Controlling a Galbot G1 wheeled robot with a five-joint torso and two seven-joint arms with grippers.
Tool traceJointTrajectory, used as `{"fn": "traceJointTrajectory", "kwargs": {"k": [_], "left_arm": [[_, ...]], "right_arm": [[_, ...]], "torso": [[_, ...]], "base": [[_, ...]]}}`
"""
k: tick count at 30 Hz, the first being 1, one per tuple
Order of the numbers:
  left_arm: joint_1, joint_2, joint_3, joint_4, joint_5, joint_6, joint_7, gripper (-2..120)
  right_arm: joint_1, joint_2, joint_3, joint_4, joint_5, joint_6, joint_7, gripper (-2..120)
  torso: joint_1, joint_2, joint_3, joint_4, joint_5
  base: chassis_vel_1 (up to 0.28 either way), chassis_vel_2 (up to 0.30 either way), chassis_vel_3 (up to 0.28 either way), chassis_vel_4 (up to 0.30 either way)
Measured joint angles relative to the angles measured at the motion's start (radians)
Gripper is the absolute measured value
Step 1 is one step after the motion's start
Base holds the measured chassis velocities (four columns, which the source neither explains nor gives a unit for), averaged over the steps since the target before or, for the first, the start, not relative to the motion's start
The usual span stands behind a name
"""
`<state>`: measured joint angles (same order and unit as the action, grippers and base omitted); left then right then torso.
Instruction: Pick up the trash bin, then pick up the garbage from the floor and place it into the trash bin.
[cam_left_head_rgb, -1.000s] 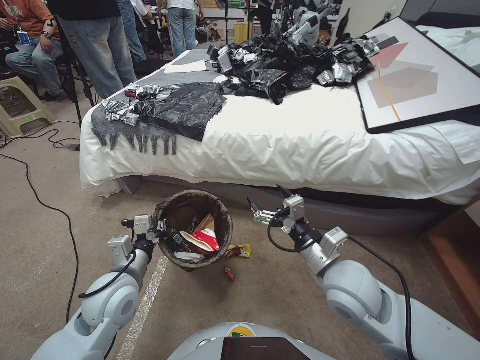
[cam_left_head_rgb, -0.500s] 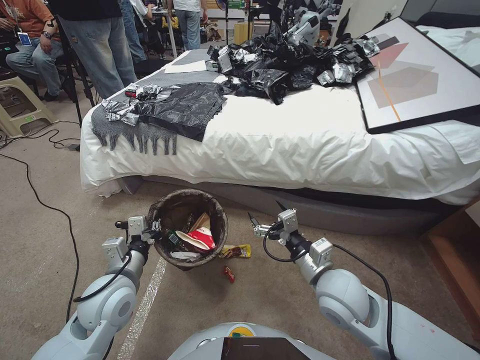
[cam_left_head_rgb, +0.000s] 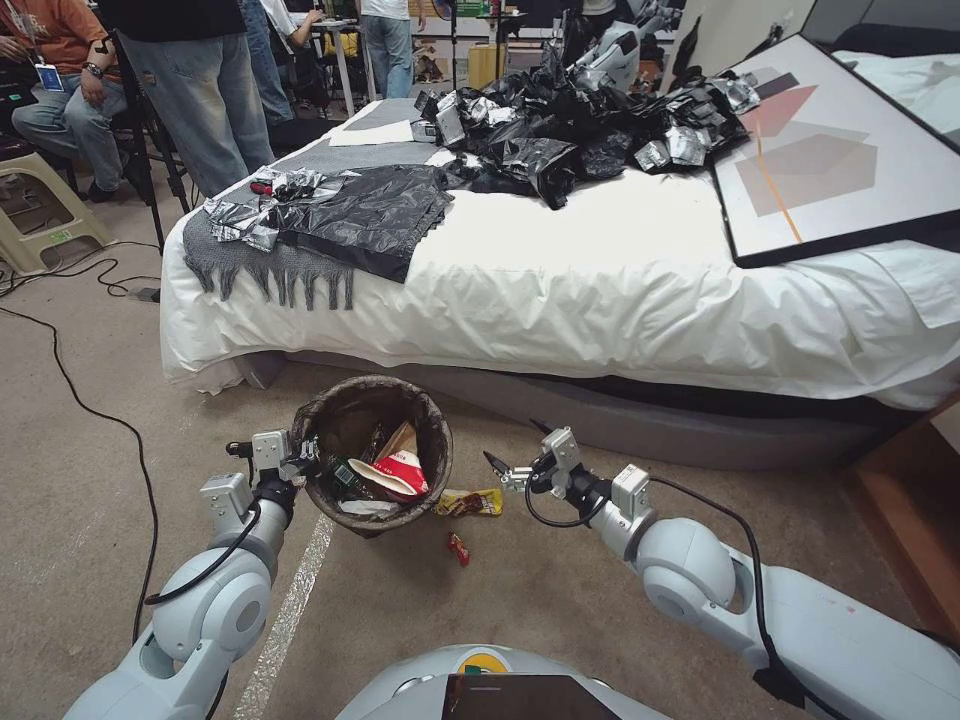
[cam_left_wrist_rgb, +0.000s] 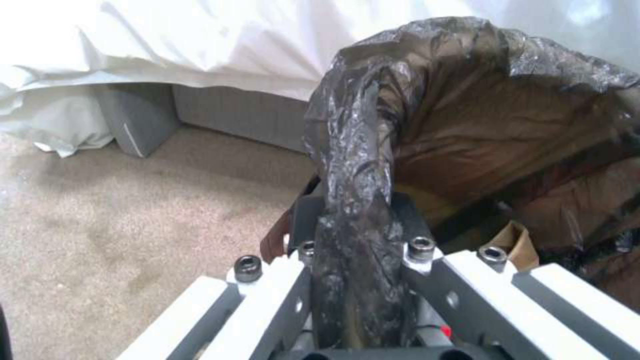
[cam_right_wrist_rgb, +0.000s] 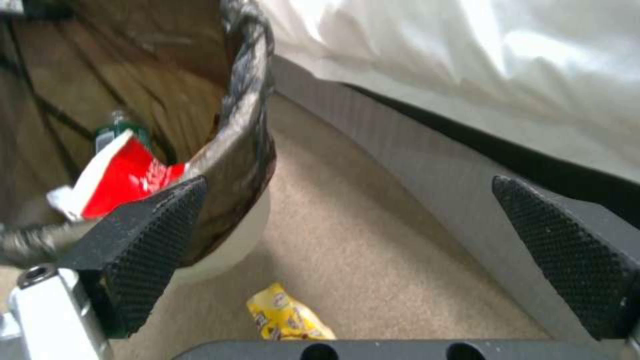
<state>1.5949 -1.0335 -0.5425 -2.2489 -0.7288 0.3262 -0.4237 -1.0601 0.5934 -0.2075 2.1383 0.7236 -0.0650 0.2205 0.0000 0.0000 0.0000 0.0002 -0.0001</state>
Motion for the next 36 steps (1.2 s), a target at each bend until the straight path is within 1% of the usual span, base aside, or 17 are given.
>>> {"fn": "traceJointTrajectory", "kwargs": {"k": [1, 2, 4, 5, 6, 8, 9, 12, 13, 16, 17, 21, 22, 25, 36], "left_arm": [[-0.001, 0.000, 0.000, 0.000, 0.000, 0.000, 0.000, 5], [-0.001, 0.000, 0.000, 0.000, 0.000, 0.000, 0.000, 5], [-0.001, 0.001, 0.001, 0.000, 0.000, 0.000, 0.000, 5], [-0.001, 0.001, 0.001, 0.000, 0.000, 0.000, 0.000, 5], [-0.001, 0.001, 0.002, 0.000, 0.000, 0.000, 0.001, 5], [-0.003, 0.001, 0.005, 0.001, 0.000, -0.001, 0.001, 5], [-0.003, 0.001, 0.005, 0.001, 0.000, -0.001, 0.001, 5], [-0.007, -0.001, 0.008, 0.001, 0.000, -0.001, 0.001, 5], [-0.007, -0.001, 0.008, 0.001, 0.000, -0.001, 0.001, 5], [-0.007, -0.002, 0.007, 0.001, -0.001, -0.001, 0.001, 5], [-0.007, -0.002, 0.007, 0.001, -0.001, -0.001, 0.001, 5], [-0.008, -0.004, 0.006, 0.001, -0.002, -0.001, 0.001, 5], [-0.008, -0.004, 0.006, 0.001, -0.002, -0.001, 0.001, 5], [-0.011, -0.007, 0.006, 0.001, -0.003, -0.001, 0.001, 5], [-0.019, -0.009, 0.005, 0.005, -0.006, 0.000, 0.001, 5]], "right_arm": [[0.022, -0.009, -0.025, -0.021, 0.021, 0.009, -0.018, 100], [0.022, -0.009, -0.025, -0.021, 0.021, 0.009, -0.018, 100], [0.066, -0.024, -0.088, -0.074, 0.026, 0.047, -0.059, 100], [0.066, -0.024, -0.088, -0.074, 0.026, 0.047, -0.059, 100], [0.078, -0.026, -0.109, -0.089, 0.022, 0.055, -0.068, 100], [0.120, -0.025, -0.180, -0.126, 0.013, 0.067, -0.092, 100], [0.120, -0.025, -0.180, -0.126, 0.013, 0.067, -0.092, 100], [0.182, -0.003, -0.268, -0.188, -0.002, 0.072, -0.102, 100], [0.182, -0.003, -0.268, -0.188, -0.002, 0.072, -0.102, 100], [0.236, 0.025, -0.334, -0.229, -0.003, 0.075, -0.102, 100], [0.236, 0.025, -0.334, -0.229, -0.003, 0.075, -0.102, 100], [0.297, 0.074, -0.404, -0.279, -0.003, 0.075, -0.102, 100], [0.297, 0.074, -0.404, -0.279, -0.003, 0.075, -0.102, 100], [0.330, 0.110, -0.450, -0.314, -0.005, 0.075, -0.100, 100], [0.341, 0.181, -0.510, -0.381, -0.020, 0.067, -0.087, 100]], "torso": [[0.000, 0.000, 0.000, 0.0000, 0.0001], [0.000, 0.000, 0.000, 0.0000, 0.0001], [0.000, 0.000, 0.000, -0.0002, 0.0001], [0.000, 0.000, 0.000, -0.0002, 0.0001], [0.000, 0.000, 0.000, -0.0003, 0.0003], [0.000, 0.000, 0.000, -0.0003, 0.0002], [0.000, 0.000, 0.000, -0.0003, 0.0002], [0.000, 0.000, 0.000, -0.0002, 0.0002], [0.000, 0.000, 0.000, -0.0002, 0.0002], [0.000, 0.000, 0.000, -0.0002, 0.0000], [0.000, 0.000, 0.000, -0.0002, 0.0000], [0.000, 0.000, 0.000, -0.0001, 0.0001], [0.000, 0.000, 0.000, -0.0001, 0.0001], [0.000, 0.000, 0.000, -0.0001, -0.0001], [0.000, 0.000, 0.000, -0.0002, 0.0000]], "base": [[0.000, 0.000, 0.000, 0.000], [0.000, 0.000, 0.000, 0.000], [0.000, 0.000, 0.000, 0.000], [0.000, 0.000, 0.000, 0.000], [0.000, 0.000, 0.000, 0.000], [0.000, 0.000, 0.000, 0.000], [0.000, 0.000, 0.000, 0.000], [0.000, 0.000, 0.000, 0.000], [0.000, 0.000, 0.000, 0.000], [0.000, 0.000, 0.000, 0.000], [0.000, 0.000, 0.000, 0.000], [0.000, 0.000, 0.000, 0.000], [0.000, 0.000, 0.000, 0.000], [0.000, 0.000, 0.000, 0.000], [0.000, 0.000, 0.000, 0.000]]}}
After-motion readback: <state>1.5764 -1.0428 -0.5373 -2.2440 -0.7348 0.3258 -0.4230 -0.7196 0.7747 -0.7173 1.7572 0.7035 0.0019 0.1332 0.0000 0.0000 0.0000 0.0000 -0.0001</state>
